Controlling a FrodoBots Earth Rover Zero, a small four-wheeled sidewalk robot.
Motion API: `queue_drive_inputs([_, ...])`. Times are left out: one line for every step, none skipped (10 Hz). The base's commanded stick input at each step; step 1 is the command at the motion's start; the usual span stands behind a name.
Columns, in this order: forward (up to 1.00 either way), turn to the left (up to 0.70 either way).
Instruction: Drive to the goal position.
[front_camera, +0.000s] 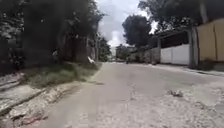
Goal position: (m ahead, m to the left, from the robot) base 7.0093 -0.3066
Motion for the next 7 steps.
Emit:
queue_drive_inputs([1.0,-0.01])
queue_drive_inputs([1.0,-0.09])
queue_drive_inputs([1.0,-0.24])
queue_drive_inputs([1.0,-0.31])
queue_drive_inputs([1.0,-0.37])
queue_drive_inputs([1.0,-0.17])
queue_drive_inputs([1.0,-0.02])
